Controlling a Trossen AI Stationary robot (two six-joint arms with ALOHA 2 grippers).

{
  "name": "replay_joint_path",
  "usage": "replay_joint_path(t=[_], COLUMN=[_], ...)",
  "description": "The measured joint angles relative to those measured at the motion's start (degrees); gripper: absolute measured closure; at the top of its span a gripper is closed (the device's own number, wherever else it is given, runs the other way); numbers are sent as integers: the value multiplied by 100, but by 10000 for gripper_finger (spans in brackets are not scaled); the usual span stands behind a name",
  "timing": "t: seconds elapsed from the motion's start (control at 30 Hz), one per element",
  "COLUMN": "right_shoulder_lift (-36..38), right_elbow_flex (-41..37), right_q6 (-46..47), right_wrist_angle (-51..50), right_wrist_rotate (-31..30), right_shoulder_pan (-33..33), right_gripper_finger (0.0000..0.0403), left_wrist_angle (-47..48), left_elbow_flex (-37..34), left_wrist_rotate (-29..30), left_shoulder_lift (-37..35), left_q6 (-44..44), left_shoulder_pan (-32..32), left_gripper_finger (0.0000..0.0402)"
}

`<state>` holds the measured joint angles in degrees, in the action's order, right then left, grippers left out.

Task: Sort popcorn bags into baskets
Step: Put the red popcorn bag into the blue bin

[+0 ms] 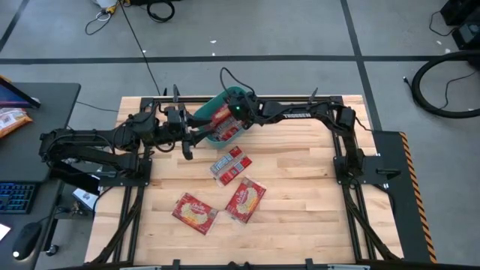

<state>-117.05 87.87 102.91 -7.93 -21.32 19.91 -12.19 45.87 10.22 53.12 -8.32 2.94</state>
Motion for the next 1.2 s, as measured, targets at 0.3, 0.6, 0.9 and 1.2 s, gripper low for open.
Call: replay_joint_path(t=[0.3,0.6,0.9,1.2], right_shoulder_lift=[-7,71,288,741], right_elbow_flex=[1,-1,1,1], right_q6=[-197,-789,-1420,-2401], right_wrist_angle=[-22,27,26,-361], right_wrist_rotate=[166,186,101,-194], right_shoulder_pan=[120,159,103,-60], right_gripper_finger=[251,217,217,217], left_wrist_angle=[-1,-1,5,68], left_elbow_flex=[0,0,0,0], left_wrist_rotate=[2,2,2,-19], left_shoulder_lift=[0,0,0,0], left_q6=[-2,-31,-2,-548], left_shoulder_pan=[0,0,0,0], left_gripper_finger=[233,233,233,233])
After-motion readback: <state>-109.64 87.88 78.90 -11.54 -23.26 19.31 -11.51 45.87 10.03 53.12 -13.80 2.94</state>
